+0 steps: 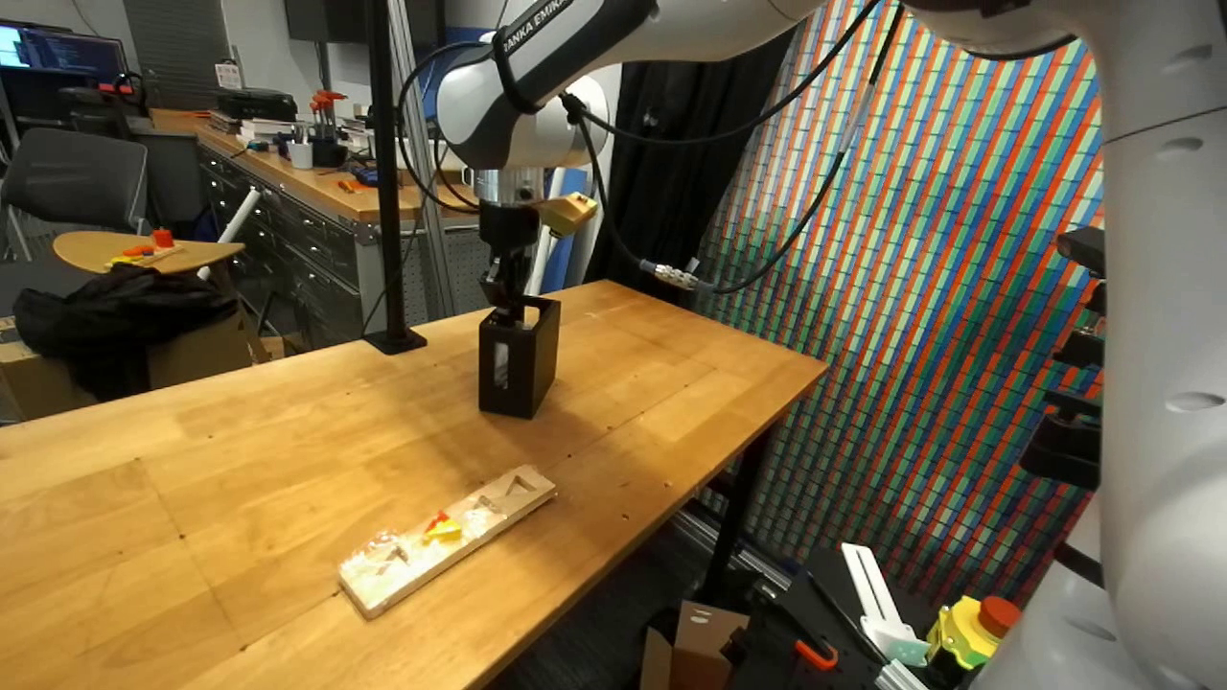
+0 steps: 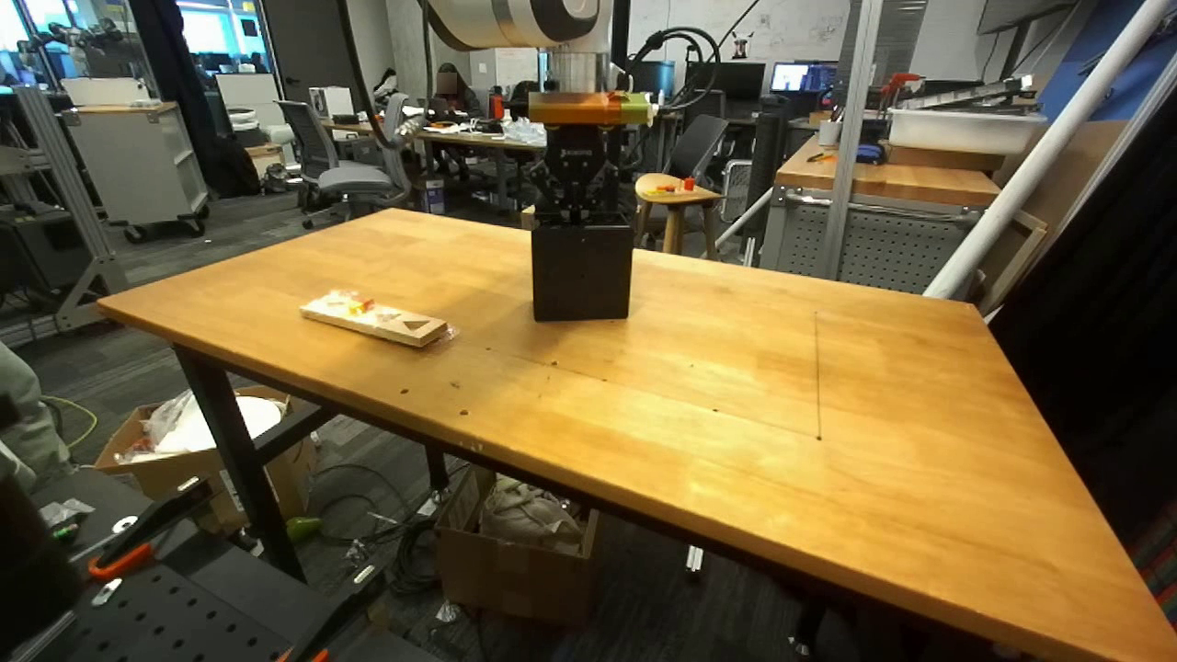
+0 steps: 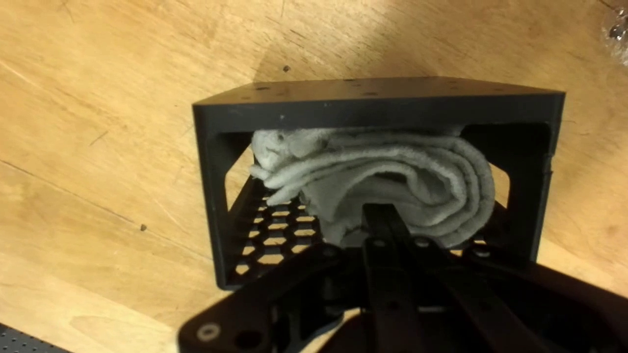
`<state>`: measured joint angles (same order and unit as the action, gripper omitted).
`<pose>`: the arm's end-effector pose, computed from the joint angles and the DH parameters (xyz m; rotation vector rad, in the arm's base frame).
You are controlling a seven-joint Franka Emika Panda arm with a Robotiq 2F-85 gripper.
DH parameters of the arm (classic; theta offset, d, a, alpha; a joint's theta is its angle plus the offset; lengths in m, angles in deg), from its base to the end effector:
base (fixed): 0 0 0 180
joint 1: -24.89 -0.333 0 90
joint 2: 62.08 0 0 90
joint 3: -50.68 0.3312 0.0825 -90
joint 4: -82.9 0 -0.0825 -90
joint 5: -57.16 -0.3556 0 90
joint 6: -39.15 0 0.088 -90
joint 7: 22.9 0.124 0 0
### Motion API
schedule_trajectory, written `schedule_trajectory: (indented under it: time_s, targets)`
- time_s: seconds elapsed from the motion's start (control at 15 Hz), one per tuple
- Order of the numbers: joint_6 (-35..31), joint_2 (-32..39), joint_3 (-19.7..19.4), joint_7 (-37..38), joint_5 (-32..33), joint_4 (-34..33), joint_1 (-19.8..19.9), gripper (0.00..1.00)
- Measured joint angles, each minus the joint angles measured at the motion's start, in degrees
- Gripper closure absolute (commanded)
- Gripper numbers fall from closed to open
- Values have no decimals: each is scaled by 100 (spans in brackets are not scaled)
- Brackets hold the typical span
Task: Pick up the cloth and put it in the box
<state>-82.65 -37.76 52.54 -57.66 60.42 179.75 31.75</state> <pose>0.6450 -0.0621 0.3645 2.9896 0.8373 -0.0020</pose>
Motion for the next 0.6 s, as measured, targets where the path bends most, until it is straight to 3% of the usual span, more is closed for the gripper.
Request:
schedule_trajectory:
  time_s: [0.6]
  targets:
    - [66, 211, -20, -101, -2, 138, 138, 97]
